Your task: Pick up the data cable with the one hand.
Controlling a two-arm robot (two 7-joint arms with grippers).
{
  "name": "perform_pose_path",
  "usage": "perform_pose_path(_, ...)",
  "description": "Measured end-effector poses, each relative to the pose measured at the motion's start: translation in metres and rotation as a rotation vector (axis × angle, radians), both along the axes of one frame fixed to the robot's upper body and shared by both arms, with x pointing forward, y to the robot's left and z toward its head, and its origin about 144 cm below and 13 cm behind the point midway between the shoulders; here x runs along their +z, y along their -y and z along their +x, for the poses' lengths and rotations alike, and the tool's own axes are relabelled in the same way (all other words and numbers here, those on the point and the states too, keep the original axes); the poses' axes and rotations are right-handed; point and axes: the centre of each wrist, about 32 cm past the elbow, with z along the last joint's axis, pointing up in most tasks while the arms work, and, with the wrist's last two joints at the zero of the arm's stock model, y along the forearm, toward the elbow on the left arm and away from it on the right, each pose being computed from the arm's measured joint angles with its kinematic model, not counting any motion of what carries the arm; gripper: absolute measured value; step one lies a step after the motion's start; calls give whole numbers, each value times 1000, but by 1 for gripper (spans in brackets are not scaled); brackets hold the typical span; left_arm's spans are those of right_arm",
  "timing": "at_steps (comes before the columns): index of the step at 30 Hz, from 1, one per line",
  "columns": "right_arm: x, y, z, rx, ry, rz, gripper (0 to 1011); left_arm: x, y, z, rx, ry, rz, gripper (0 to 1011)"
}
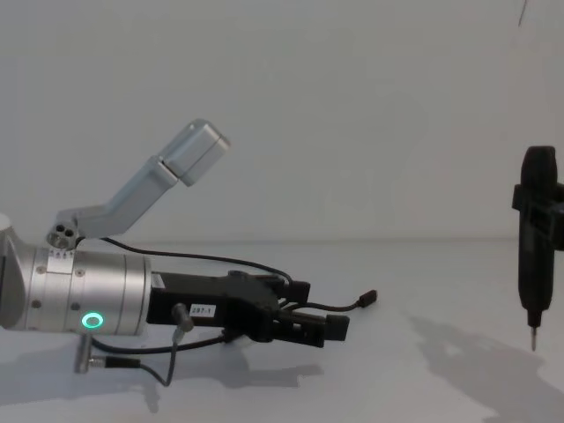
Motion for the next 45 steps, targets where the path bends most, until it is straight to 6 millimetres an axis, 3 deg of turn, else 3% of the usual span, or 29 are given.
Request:
perform_pose_path(41, 0, 0, 0, 0, 0, 0, 279, -6, 6, -3, 96, -9, 3, 1000)
perform_pose_path(45, 0, 0, 0, 0, 0, 0, 279, -7, 8, -3, 91, -26, 12, 933)
